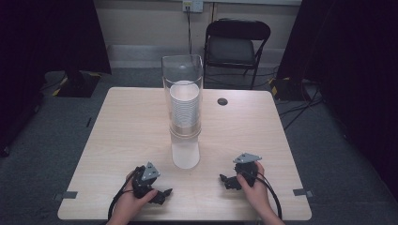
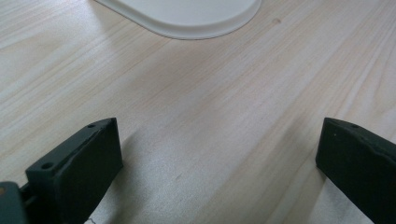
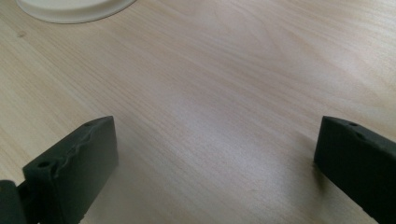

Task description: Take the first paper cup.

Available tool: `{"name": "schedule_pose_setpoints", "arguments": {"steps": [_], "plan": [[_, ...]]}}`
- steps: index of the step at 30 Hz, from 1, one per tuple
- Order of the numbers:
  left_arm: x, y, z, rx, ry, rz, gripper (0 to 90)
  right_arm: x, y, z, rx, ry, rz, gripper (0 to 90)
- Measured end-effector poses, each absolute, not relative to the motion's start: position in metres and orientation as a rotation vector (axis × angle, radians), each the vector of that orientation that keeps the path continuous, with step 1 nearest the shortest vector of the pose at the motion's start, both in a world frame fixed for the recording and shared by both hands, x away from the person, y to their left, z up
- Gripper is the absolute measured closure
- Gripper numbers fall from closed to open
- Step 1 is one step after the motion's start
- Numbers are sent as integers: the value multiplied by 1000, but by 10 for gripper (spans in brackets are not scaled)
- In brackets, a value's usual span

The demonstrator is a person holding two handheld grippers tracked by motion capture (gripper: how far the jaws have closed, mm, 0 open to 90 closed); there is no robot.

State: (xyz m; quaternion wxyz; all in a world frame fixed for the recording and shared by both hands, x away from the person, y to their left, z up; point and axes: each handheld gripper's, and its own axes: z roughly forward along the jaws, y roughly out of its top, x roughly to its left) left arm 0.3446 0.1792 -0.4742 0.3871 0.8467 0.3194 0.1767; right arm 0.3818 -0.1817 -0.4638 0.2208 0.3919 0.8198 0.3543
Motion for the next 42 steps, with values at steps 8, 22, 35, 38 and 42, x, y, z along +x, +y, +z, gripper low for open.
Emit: {"name": "schedule_pose_setpoints", "arguments": {"steps": [8, 22, 35, 38, 42], "plan": [[345, 179, -474, 2161, 811, 452, 0, 382, -182, -464, 1084, 2266, 979, 0], [349, 170, -470, 2096, 887, 472, 161, 382, -182, -464, 1084, 2266, 979, 0], [357, 161, -451, 2057, 875, 472, 199, 382, -182, -464, 1083, 2266, 978, 0], [360, 157, -444, 2034, 882, 488, 203, 382, -182, -464, 1084, 2266, 978, 0], [366, 153, -435, 2015, 873, 496, 206, 382, -182, -464, 1084, 2266, 978, 0]]}}
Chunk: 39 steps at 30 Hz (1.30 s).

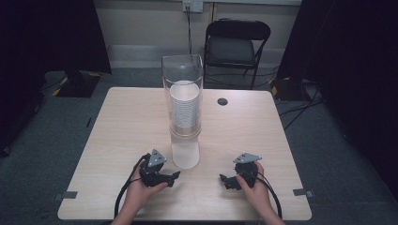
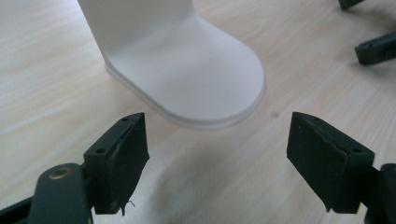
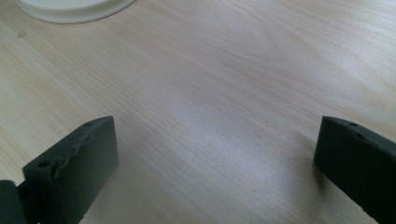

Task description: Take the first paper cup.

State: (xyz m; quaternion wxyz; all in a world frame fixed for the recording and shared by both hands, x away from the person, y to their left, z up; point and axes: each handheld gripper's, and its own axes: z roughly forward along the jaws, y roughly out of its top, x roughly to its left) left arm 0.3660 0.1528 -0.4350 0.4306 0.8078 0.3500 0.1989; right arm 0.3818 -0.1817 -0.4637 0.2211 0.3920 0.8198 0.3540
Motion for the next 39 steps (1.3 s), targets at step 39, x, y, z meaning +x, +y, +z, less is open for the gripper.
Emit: {"name": "schedule_pose_setpoints", "arguments": {"steps": [39], "plan": [[404, 123, -380, 1800, 875, 604, 216, 382, -182, -464, 1084, 2266, 978, 0]]}}
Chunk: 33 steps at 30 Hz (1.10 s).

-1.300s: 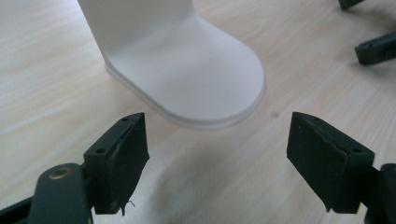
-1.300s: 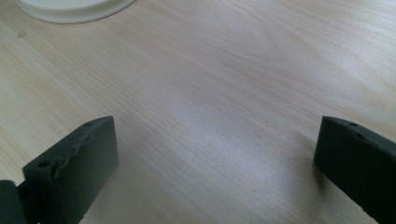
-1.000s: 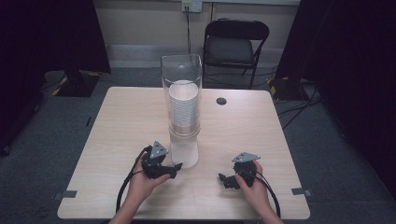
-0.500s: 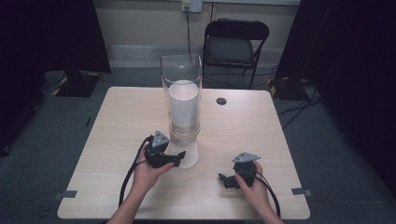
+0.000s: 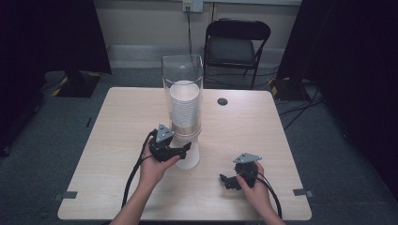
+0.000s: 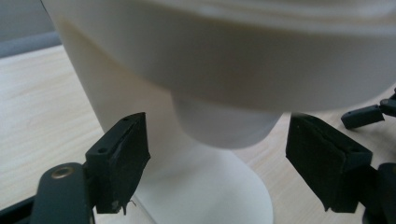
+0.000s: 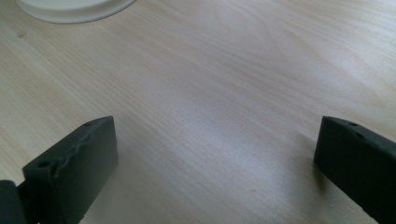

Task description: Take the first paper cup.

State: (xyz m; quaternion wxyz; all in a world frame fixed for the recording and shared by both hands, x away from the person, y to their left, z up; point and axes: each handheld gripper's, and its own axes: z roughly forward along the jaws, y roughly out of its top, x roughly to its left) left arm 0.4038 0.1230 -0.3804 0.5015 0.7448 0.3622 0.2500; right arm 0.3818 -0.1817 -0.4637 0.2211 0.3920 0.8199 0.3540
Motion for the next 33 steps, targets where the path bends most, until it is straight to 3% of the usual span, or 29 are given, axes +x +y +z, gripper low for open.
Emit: {"name": "schedule_pose_setpoints", "arguments": {"steps": [10, 16, 33], "plan": [[407, 118, -381, 1749, 864, 643, 255, 382, -182, -464, 1084, 2266, 979, 0], [409, 114, -384, 1742, 832, 639, 341, 382, -182, -464, 1083, 2266, 978, 0], [409, 114, -390, 1733, 793, 681, 363, 382, -182, -464, 1084, 2266, 978, 0]]}}
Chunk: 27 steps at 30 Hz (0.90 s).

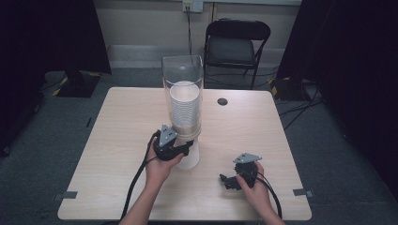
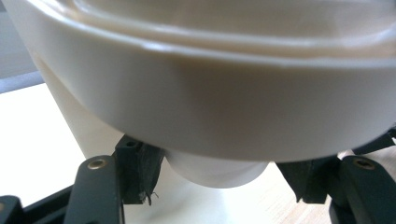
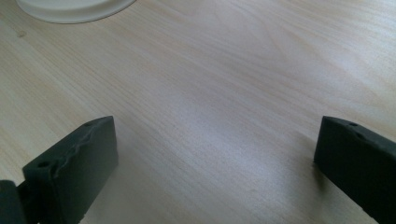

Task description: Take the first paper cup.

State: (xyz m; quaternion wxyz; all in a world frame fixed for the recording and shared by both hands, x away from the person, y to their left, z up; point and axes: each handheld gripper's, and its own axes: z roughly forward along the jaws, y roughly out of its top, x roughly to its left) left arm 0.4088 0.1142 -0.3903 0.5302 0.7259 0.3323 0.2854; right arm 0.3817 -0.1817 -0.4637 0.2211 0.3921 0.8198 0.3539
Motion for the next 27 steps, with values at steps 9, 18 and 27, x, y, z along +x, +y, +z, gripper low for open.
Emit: {"name": "schedule_pose_setpoints", "arguments": {"steps": [9, 18, 27], "plan": [[408, 113, -392, 1735, 803, 694, 364, 382, -182, -464, 1083, 2266, 978, 0], [408, 113, -394, 1717, 791, 702, 365, 382, -182, -464, 1084, 2265, 978, 0], [407, 112, -394, 1721, 796, 704, 366, 382, -182, -464, 1083, 2266, 978, 0]]}}
